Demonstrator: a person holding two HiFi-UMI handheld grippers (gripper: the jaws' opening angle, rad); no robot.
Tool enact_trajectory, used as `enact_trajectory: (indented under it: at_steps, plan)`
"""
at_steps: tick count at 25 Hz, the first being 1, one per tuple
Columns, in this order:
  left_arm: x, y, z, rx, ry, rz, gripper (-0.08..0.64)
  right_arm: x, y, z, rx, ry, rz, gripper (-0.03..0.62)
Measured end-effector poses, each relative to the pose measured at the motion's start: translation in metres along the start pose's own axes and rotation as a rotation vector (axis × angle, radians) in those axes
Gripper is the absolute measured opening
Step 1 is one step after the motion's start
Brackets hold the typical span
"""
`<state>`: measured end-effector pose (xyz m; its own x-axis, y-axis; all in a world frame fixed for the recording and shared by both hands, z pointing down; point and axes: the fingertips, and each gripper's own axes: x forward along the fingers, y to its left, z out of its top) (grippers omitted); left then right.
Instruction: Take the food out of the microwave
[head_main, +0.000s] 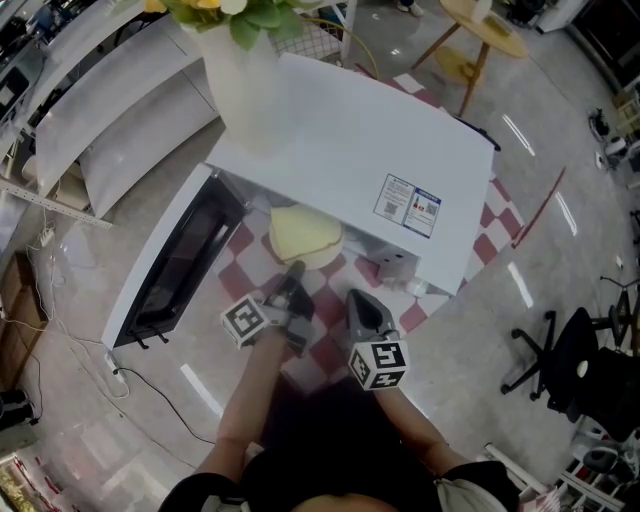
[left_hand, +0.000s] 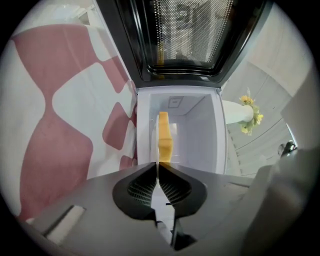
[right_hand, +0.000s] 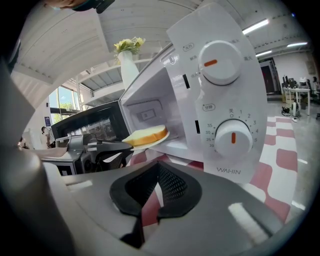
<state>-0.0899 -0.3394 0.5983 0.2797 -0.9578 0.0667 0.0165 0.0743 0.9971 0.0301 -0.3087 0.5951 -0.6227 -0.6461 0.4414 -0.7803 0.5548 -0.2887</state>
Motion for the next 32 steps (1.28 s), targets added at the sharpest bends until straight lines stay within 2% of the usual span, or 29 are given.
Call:
enact_trajectory:
  at_steps: [15, 32]
  plan:
    - [-0.016, -0.001, -0.002, 0.000, -0.027, -0.008, 0.023, -0.005, 0.005, 0.001, -0.014, -0.004, 0.015, 0.000]
    - [-0.051, -0.002, 0.008, -0.006, -0.126, -0.022, 0.023, -0.007, 0.019, 0.001, -0.046, -0.003, 0.063, 0.000]
